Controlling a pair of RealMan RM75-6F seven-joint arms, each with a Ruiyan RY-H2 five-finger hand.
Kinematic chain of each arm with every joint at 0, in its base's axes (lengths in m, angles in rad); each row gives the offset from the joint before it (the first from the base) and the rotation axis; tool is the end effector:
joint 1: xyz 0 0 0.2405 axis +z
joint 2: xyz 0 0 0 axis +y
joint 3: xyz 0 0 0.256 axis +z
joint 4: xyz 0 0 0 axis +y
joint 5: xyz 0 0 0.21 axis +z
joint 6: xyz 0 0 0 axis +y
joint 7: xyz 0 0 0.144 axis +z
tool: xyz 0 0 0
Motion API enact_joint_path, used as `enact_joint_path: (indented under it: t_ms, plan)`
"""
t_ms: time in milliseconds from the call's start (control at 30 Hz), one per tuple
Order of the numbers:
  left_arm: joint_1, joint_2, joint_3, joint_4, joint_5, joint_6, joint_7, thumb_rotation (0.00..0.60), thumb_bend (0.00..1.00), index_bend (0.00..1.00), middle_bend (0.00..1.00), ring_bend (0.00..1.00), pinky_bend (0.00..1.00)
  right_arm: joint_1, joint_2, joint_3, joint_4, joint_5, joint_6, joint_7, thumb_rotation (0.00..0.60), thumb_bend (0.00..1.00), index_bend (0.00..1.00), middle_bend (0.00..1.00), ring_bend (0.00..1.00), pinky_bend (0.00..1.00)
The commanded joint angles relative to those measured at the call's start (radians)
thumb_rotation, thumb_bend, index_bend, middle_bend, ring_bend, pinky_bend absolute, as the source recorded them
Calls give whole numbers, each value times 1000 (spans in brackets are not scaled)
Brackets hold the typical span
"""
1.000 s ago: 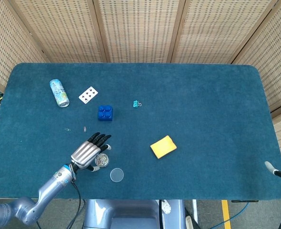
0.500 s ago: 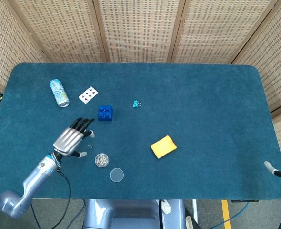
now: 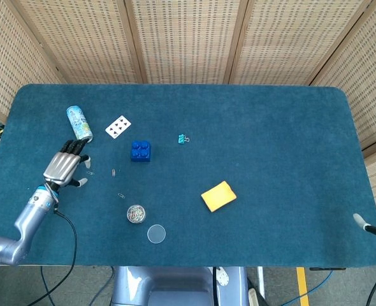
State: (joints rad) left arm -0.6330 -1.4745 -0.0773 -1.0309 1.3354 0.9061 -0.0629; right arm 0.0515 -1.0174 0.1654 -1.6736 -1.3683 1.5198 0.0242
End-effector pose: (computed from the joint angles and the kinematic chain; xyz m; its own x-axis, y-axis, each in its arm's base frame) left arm -0.2889 0.3715 0.0497 0.5557 0.2398 0.7961 0.8291 -0.2306 -0.5093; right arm -0.3153 -0.1915 0.2143 0.3944 0.1390 0.9084 -0.9165 0.1320 0.3777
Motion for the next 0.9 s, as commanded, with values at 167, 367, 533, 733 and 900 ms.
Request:
enact_joint_path:
  t_ms: [167, 367, 533, 733, 900]
  plan:
    - [-29, -152, 7, 256, 22, -56, -103, 600, 234, 508, 0, 0, 0, 7, -7, 8, 2, 18, -9, -17, 600, 0, 4, 0, 0, 0]
    - [-44, -208, 10, 350, 36, -78, -141, 600, 234, 519, 0, 0, 0, 13, -11, 12, 8, 35, -21, -23, 600, 0, 4, 0, 0, 0]
    - [-46, -236, 14, 396, 49, -77, -165, 600, 261, 522, 0, 0, 0, 16, -13, 14, 12, 44, -29, -27, 600, 0, 4, 0, 0, 0]
    - [-46, -254, 16, 425, 54, -85, -184, 600, 263, 522, 0, 0, 0, 17, -14, 13, 14, 44, -31, -26, 600, 0, 4, 0, 0, 0]
    - [-46, -270, 18, 444, 58, -95, -198, 600, 291, 530, 0, 0, 0, 17, -14, 12, 14, 44, -33, -27, 600, 0, 4, 0, 0, 0]
